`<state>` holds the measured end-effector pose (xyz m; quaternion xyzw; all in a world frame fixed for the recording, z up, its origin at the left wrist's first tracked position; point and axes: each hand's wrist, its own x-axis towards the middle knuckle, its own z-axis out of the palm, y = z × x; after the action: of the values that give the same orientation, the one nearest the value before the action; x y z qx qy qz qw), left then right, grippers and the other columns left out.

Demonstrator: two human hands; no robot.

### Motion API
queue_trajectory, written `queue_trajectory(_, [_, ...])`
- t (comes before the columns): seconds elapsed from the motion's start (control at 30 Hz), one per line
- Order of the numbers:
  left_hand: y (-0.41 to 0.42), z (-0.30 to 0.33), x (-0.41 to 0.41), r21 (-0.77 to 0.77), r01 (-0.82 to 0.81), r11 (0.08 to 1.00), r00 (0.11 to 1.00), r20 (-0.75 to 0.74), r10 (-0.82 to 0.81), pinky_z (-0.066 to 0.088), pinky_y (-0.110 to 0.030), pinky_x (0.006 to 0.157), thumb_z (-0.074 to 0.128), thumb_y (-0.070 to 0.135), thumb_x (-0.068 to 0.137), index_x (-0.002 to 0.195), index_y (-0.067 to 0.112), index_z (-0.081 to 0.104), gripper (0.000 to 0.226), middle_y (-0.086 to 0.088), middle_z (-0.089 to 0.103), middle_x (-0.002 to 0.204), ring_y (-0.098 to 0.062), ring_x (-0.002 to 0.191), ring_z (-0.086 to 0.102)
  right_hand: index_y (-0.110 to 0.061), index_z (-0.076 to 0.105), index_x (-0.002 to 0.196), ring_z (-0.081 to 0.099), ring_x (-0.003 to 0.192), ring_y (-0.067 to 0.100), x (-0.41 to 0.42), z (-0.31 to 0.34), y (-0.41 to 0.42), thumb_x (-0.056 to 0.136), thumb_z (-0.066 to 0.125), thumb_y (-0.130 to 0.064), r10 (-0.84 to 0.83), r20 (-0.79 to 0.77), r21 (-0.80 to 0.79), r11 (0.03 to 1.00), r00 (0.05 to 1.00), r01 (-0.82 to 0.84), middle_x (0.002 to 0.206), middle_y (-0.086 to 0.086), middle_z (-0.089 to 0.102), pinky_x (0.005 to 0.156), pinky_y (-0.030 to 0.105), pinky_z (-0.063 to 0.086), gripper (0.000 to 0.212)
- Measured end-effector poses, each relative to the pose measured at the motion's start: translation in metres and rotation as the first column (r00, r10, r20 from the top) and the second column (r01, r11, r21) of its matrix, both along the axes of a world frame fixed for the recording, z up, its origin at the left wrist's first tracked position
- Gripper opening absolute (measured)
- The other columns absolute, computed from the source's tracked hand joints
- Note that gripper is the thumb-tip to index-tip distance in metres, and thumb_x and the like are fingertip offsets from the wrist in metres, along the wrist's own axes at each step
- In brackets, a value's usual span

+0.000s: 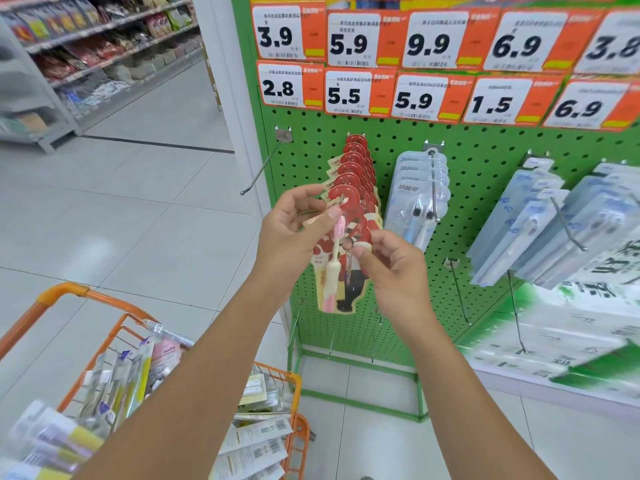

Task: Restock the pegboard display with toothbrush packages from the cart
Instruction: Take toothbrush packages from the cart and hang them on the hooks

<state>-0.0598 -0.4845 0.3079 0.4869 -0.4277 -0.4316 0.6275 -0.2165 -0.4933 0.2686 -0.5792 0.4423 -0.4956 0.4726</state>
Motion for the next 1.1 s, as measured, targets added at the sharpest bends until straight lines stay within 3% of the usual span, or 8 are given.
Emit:
queue_trajectory(0.1, [0.005, -0.008, 0.004, 0.023, -0.034, 0.999, 0.996, 0.082, 0.032, 0.057, -0.027, 0.081, 0.087, 0.03, 0.07, 0.119, 0.023, 0.061, 0.055, 0.001, 0.066, 0.107, -0.013, 0.097, 0.066, -0.01, 0.071, 0.098, 0.074, 0.084, 0.023, 0.001, 0.001, -0.004, 0.096, 0.065, -0.006, 0.005, 0.026, 0.004, 1.0, 1.0, -0.005, 0.092, 0.005, 0.078, 0.075, 0.036, 0.061, 0.007])
queue_trajectory(0.2, [0.008, -0.014, 0.005, 0.046, -0.055, 0.997, 0.992, 0.114, 0.05, 0.058, -0.028, 0.078, 0.087, 0.021, 0.073, 0.115, 0.019, 0.063, 0.048, -0.002, 0.07, 0.113, -0.016, 0.097, 0.069, -0.011, 0.072, 0.099, 0.075, 0.084, 0.017, 0.004, -0.003, -0.006, 0.097, 0.065, -0.007, 0.014, 0.014, 0.012, 1.0, 1.0, -0.014, 0.092, 0.001, 0.078, 0.075, 0.029, 0.06, 0.009])
queue_trajectory(0.43, [0.01, -0.025, 0.01, 0.05, -0.072, 0.996, 0.979, 0.194, 0.061, 0.059, -0.024, 0.074, 0.083, 0.014, 0.079, 0.112, 0.015, 0.066, 0.037, -0.003, 0.073, 0.106, -0.018, 0.089, 0.071, -0.016, 0.073, 0.096, 0.075, 0.088, 0.017, 0.002, -0.018, -0.007, 0.096, 0.067, -0.012, -0.002, -0.053, 0.006, 1.0, 0.999, 0.002, 0.092, -0.002, 0.078, 0.084, 0.042, 0.061, 0.007])
queue_trajectory(0.57, [-0.001, -0.032, 0.011, 0.131, -0.136, 0.982, 0.972, 0.207, 0.108, 0.056, -0.022, 0.076, 0.079, 0.016, 0.085, 0.117, 0.015, 0.064, 0.035, 0.001, 0.072, 0.106, -0.012, 0.091, 0.071, -0.015, 0.072, 0.091, 0.072, 0.08, 0.034, 0.01, -0.025, -0.019, 0.097, 0.067, -0.022, -0.073, -0.101, 0.034, 0.996, 0.992, 0.077, 0.085, 0.008, 0.076, 0.076, 0.053, 0.06, 0.011])
queue_trajectory(0.73, [-0.006, -0.039, 0.013, 0.2, -0.176, 0.964, 0.961, 0.247, 0.124, 0.053, -0.024, 0.085, 0.074, 0.021, 0.089, 0.121, 0.018, 0.064, 0.033, 0.006, 0.069, 0.112, -0.009, 0.098, 0.068, -0.014, 0.071, 0.078, 0.068, 0.065, 0.012, 0.019, -0.023, -0.045, 0.095, 0.069, -0.027, -0.186, -0.219, 0.043, 0.979, 0.958, 0.2, 0.073, 0.001, 0.073, 0.064, 0.033, 0.056, 0.022])
queue_trajectory(0.8, [-0.001, -0.044, 0.016, 0.218, -0.177, 0.96, 0.959, 0.26, 0.117, 0.054, -0.026, 0.085, 0.073, 0.022, 0.091, 0.12, 0.021, 0.064, 0.03, 0.007, 0.068, 0.113, -0.011, 0.1, 0.068, -0.014, 0.07, 0.081, 0.068, 0.07, 0.012, 0.021, -0.028, -0.049, 0.092, 0.072, -0.035, -0.214, -0.228, 0.055, 0.971, 0.95, 0.232, 0.077, 0.0, 0.072, 0.067, 0.032, 0.056, 0.024])
queue_trajectory(0.97, [0.025, -0.07, 0.04, 0.289, -0.204, 0.935, 0.951, 0.287, 0.118, 0.056, -0.032, 0.087, 0.072, 0.023, 0.091, 0.109, 0.026, 0.067, 0.019, 0.005, 0.069, 0.109, -0.007, 0.093, 0.068, -0.013, 0.06, 0.105, 0.067, 0.089, 0.02, 0.026, -0.054, -0.037, 0.091, 0.07, -0.046, -0.304, -0.206, 0.295, 0.887, 0.93, 0.355, 0.096, 0.0, 0.066, 0.072, 0.031, 0.054, 0.037])
queue_trajectory(1.1, [0.062, -0.103, 0.073, 0.38, -0.298, 0.875, 0.911, 0.386, 0.143, 0.056, -0.03, 0.081, 0.073, 0.028, 0.089, 0.1, 0.027, 0.069, 0.012, 0.009, 0.069, 0.097, -0.007, 0.081, 0.066, -0.012, 0.049, 0.121, 0.061, 0.08, 0.016, 0.04, -0.081, -0.004, 0.096, 0.067, -0.035, -0.248, -0.114, 0.592, 0.761, 0.962, 0.267, 0.097, 0.001, 0.059, 0.082, 0.042, 0.061, 0.039])
